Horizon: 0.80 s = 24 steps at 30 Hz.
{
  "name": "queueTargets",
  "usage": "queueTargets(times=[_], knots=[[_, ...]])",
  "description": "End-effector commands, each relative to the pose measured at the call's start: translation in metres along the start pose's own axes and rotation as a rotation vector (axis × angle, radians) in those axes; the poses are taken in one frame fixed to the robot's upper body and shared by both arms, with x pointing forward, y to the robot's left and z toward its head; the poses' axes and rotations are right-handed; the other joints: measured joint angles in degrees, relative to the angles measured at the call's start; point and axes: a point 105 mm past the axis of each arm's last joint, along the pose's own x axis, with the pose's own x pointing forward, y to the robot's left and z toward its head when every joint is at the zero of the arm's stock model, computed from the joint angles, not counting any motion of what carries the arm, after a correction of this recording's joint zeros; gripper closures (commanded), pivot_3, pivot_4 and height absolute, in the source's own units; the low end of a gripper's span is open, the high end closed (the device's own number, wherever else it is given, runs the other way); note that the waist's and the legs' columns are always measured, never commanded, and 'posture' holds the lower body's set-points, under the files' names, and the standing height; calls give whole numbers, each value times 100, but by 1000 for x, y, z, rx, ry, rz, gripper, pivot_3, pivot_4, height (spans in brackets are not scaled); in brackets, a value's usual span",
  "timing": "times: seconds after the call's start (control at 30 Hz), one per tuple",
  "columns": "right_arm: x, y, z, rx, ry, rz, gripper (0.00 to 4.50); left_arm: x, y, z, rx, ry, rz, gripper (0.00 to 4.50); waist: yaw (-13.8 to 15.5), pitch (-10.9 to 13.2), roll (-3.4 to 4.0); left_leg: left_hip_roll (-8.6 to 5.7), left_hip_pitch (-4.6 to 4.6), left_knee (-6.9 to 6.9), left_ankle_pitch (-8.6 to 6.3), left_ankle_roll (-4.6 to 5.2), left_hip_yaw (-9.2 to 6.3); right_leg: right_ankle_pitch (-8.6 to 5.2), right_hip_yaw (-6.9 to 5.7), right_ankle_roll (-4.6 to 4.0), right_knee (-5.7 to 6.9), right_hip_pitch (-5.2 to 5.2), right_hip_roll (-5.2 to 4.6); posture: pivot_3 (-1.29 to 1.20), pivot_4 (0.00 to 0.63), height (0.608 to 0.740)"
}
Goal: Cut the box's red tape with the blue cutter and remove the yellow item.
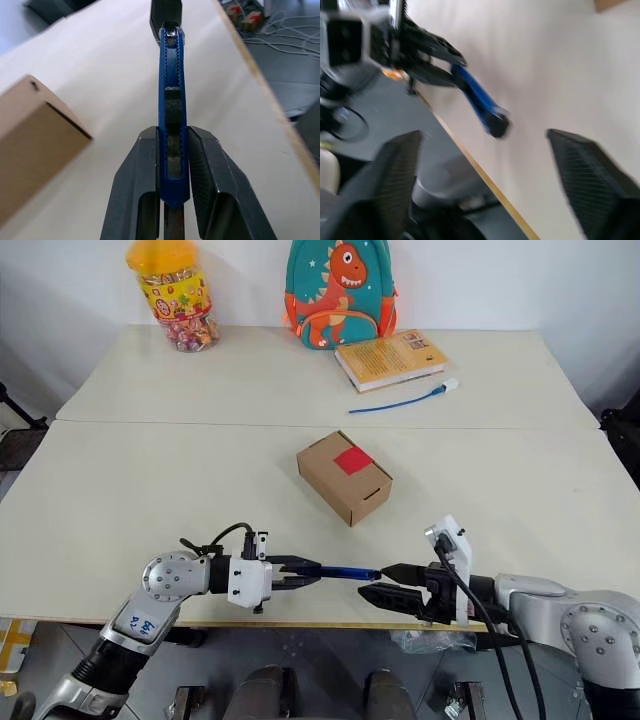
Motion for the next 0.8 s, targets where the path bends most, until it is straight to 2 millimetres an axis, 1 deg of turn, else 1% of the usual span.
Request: queueTargets(times=[0.03,0.13,0.23,0.37,0.47,0.53,0.57,0.67,0.8], knots=[[6,10,9,44,-30,49,23,3,2,3,31,-12,3,4048,1,0,0,0,-3,0,0,0,4,1,1,1,0,-5,0,0,150,740],[12,6,8,29,16,17,23,5,2,3,34,-13,5,4048,1,0,-1,4,-11,0,0,0,28,4,11,8,9,-29,-1,0,150,740],[17,0,11,29,-1,-12,23,7,3,4,34,-14,7,4048,3,0,0,7,-51,15,8,-1,41,7,15,14,31,-82,-1,0,150,740],[23,0,14,32,0,-2,23,9,4,7,36,-17,13,4048,3,0,0,10,-79,32,15,-10,51,14,18,26,40,-113,0,0,150,740],[27,-4,16,31,-13,-15,617,10,5,8,37,-18,18,4048,3,0,0,11,-80,34,14,-8,55,14,23,27,42,-116,0,0,150,740],[28,-5,16,35,-10,-9,1314,10,6,8,37,-16,24,4048,3,0,0,11,-80,34,14,-8,58,15,26,28,42,-119,1,0,150,740],[29,-4,15,37,-6,-3,1557,10,7,8,38,-14,27,4048,3,0,0,11,-82,34,14,-8,59,15,27,28,44,-122,1,0,150,740],[30,-4,13,36,3,2,2628,10,7,8,38,-10,30,4048,3,0,0,11,-84,34,14,-8,64,15,31,28,46,-127,1,0,150,740],[32,-5,12,35,0,-4,2628,9,7,7,39,-4,29,4048,3,0,0,12,-84,34,14,-8,66,15,33,28,47,-130,1,0,150,740]])
